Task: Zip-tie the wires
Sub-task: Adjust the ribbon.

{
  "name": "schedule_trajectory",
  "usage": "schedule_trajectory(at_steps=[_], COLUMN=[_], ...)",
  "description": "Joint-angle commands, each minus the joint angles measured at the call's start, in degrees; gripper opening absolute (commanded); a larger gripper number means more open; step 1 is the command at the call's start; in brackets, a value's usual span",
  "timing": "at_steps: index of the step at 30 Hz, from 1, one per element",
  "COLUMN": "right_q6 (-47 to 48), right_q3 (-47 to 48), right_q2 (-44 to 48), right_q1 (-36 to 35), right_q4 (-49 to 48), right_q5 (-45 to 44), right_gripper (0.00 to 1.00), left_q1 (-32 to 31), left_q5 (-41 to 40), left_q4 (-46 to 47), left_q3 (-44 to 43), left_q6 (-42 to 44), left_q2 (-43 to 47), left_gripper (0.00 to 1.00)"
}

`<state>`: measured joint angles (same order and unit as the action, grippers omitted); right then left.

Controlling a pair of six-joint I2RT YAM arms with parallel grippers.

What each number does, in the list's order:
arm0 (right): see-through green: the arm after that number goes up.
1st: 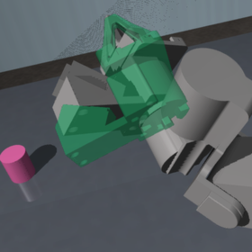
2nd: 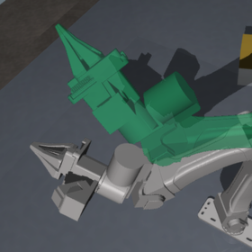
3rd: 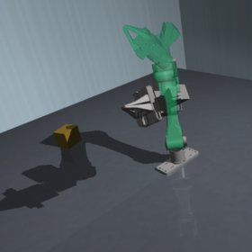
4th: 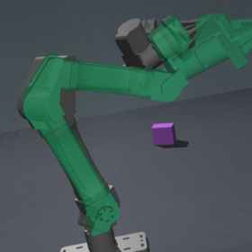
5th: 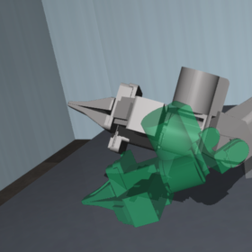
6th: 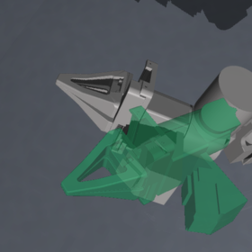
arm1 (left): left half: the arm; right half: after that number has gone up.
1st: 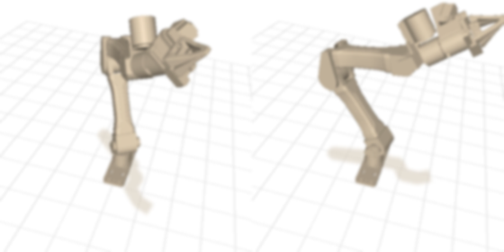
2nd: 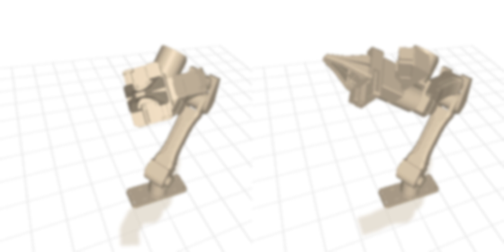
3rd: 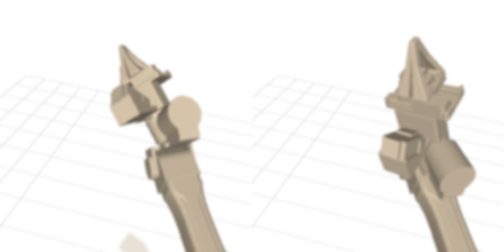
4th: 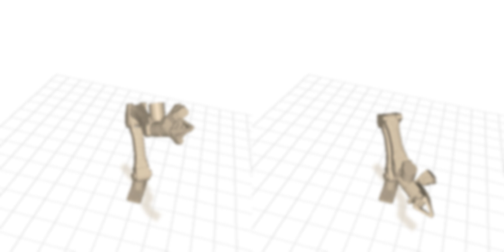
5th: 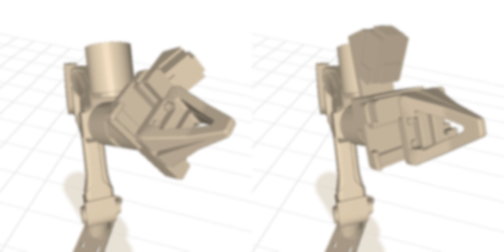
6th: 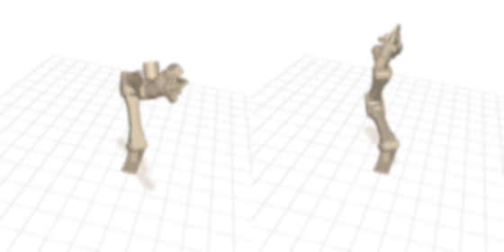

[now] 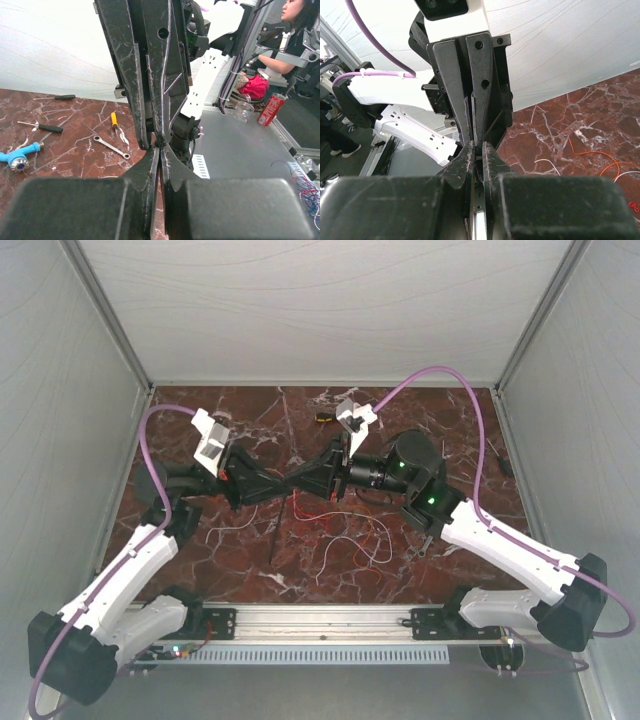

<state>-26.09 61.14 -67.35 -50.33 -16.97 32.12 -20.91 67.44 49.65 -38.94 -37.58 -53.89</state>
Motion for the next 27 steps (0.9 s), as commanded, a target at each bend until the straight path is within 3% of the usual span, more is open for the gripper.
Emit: schedule_trajectory(at_steps=[1, 3, 4, 5, 7, 11, 18, 22, 24, 27], right_q6=[-0.5, -0.7, -0.8, -0.6, -0.1, 0.4, 0.5, 1.6, 2.0, 2.1], right_q3=[0.4, 0.3, 0.4, 0.4, 0.6, 1.2, 1.6, 1.9, 1.9, 1.7], right_q2=[0.8, 1.4, 1.7, 2.0, 2.6, 3.1, 3.3, 3.2, 3.1, 3.1], right_q1=[-0.8, -0.8, -0.8, -0.8, -0.7, -0.5, -0.3, -0.3, -0.3, -0.3], right_q4=[-3.4, -2.9, -2.4, -1.8, -0.6, 0.7, 1.3, 2.9, 3.4, 3.4], right_q5=[-2.4, -4.3, -5.4, -6.5, -8.2, -9.0, -8.6, -8.4, -8.9, -9.0], right_gripper=[0.00, 0.00, 0.00, 0.00, 0.00, 0.00, 0.00, 0.00, 0.00, 0.00], left_q1=[-0.5, -0.5, -0.5, -0.5, -0.5, -0.5, -0.5, -0.5, -0.5, -0.5], left_q5=[-1.7, -3.5, -4.3, -4.8, -5.0, -6.2, -10.0, -10.2, -9.5, -9.0], left_q4=[0.9, -0.7, -2.8, -4.1, -6.1, -9.8, -14.5, -14.2, -13.5, -11.8], left_q3=[-0.4, -0.2, -0.1, 0.2, 0.7, 2.3, 2.9, 2.9, 3.0, 3.4], left_q6=[1.7, 2.7, 3.4, 4.0, 5.3, 8.1, 10.6, 9.8, 9.7, 9.1], left_q2=[0.2, 0.6, 1.0, 1.3, 1.9, 3.7, 5.4, 5.7, 5.7, 5.6], left_gripper=[0.00, 0.29, 0.40, 0.46, 0.48, 0.45, 0.25, 0.37, 0.35, 0.06])
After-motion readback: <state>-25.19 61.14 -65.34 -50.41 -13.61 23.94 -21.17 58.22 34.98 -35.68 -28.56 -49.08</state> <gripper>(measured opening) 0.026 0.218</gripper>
